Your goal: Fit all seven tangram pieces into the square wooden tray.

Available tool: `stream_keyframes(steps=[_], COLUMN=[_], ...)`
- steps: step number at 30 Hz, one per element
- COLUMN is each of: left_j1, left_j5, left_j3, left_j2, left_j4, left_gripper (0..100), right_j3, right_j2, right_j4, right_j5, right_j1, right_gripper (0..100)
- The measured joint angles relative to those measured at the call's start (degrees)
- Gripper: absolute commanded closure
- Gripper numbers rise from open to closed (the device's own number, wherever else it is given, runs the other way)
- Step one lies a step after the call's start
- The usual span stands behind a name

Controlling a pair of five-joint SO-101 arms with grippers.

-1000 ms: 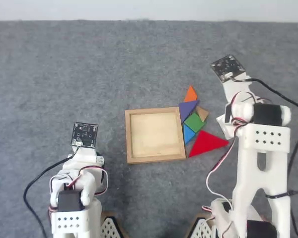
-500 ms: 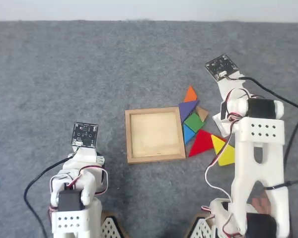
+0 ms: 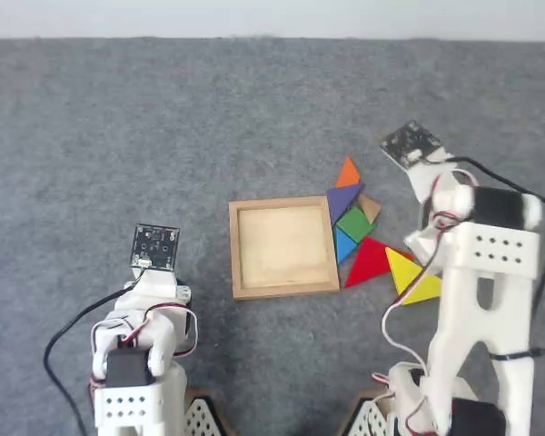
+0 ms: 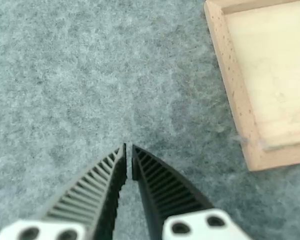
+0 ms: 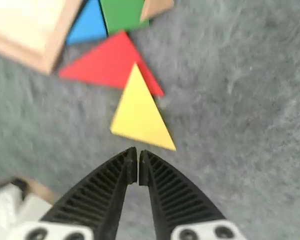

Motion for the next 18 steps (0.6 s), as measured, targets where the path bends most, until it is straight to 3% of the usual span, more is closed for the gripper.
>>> stream_keyframes(steps=[5,8,13,18], left_j1=[0.1,0.1,0.1,0.1], left_j5=[0.0,0.0,0.0,0.0], left_j3=[0.0,0.0,0.0,0.0], left_j2=[0.0,0.0,0.0,0.0], left_j4=[0.0,0.0,0.0,0.0], left_gripper=[98,98,98,98], right_j3=[6.0,15.0,27.4,28.4], right_j2=[-0.1,-0.2,-0.2,-0.3], right_j4=[-3.0,-12.0,-21.1,-21.2], right_j5=[17.8,26.0,28.0,25.1], right_j1=[11.4,16.8,16.3,8.2], right_gripper=[74.6,72.0,72.0,72.0])
